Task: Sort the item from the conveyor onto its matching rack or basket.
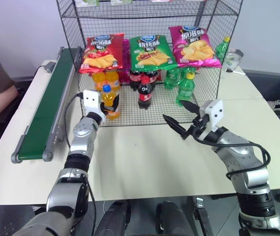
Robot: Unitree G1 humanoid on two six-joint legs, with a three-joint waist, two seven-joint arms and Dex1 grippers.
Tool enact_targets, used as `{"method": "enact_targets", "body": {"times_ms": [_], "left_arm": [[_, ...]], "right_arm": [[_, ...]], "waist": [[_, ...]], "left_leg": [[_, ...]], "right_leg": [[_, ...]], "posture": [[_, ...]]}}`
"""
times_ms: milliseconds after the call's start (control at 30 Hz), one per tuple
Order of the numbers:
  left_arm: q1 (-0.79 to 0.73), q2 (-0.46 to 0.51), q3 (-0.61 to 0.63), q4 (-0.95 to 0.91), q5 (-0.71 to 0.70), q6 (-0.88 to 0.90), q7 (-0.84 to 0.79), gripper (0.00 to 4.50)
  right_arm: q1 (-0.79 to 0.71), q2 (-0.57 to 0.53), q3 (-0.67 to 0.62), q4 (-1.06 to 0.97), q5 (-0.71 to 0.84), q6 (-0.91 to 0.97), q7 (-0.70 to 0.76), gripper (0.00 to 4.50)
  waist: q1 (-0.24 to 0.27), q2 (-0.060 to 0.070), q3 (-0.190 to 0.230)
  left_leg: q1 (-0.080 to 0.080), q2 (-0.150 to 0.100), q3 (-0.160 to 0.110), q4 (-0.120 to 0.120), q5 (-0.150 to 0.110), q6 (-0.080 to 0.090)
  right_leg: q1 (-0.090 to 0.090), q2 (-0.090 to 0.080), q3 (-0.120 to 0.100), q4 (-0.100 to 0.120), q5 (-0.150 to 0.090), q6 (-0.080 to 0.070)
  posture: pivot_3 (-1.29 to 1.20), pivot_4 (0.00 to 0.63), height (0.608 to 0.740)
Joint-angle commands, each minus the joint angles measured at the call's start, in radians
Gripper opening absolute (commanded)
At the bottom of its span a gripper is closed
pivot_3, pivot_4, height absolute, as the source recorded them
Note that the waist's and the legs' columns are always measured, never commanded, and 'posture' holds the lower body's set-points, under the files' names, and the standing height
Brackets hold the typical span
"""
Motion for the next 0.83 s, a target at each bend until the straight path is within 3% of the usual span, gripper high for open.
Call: {"method": "enact_targets", "body": {"times_ms": [33, 167, 333, 567, 833], "left_arm": [[0.045, 0.023, 0.029, -0.183, -0.035, 0.057, -0.002, 4.46], [0.151, 0.071, 0.039, -0.416, -0.064, 0.178, -0.011, 4.46], [0.299, 0.232, 0.066, -0.634, -0.139, 0.391, -0.114, 4.46], [0.456, 0.394, 0.185, -0.747, -0.254, 0.547, -0.228, 4.46], [0.501, 0.420, 0.197, -0.782, -0.278, 0.594, -0.265, 4.46]], "right_arm": [[-0.011, -0.009, -0.016, -0.042, 0.011, -0.017, 0.006, 4.50], [-0.017, -0.011, -0.018, -0.038, 0.011, -0.015, 0.009, 4.50], [-0.007, -0.050, -0.040, -0.033, 0.028, 0.001, 0.043, 4.50], [0.009, -0.142, -0.099, 0.017, 0.043, 0.005, 0.112, 4.50], [0.025, -0.150, -0.091, 0.010, 0.046, 0.015, 0.132, 4.50]], "waist": [[0.002, 0.000, 0.000], [0.004, 0.000, 0.000], [0.001, 0.002, -0.001], [0.006, 0.002, -0.001], [0.006, 0.002, -0.001]], "left_leg": [[0.000, 0.000, 0.000, 0.000, 0.000, 0.000], [0.000, 0.000, 0.000, 0.000, 0.000, 0.000], [0.001, 0.000, 0.000, -0.001, 0.000, 0.000], [0.001, 0.001, 0.000, 0.000, 0.000, 0.000], [0.001, 0.001, 0.000, -0.001, -0.001, 0.000]], "right_leg": [[0.000, 0.000, 0.000, 0.000, 0.000, 0.000], [0.000, 0.000, 0.000, 0.000, 0.000, 0.000], [0.000, 0.000, 0.001, 0.000, 0.000, 0.000], [0.001, -0.001, 0.001, -0.001, 0.000, -0.001], [0.001, -0.002, 0.002, -0.001, -0.002, -0.004]], "posture": [[0.00, 0.150, 0.740], [0.00, 0.150, 0.740], [0.00, 0.150, 0.740], [0.00, 0.150, 0.740], [0.00, 0.150, 0.740]]}}
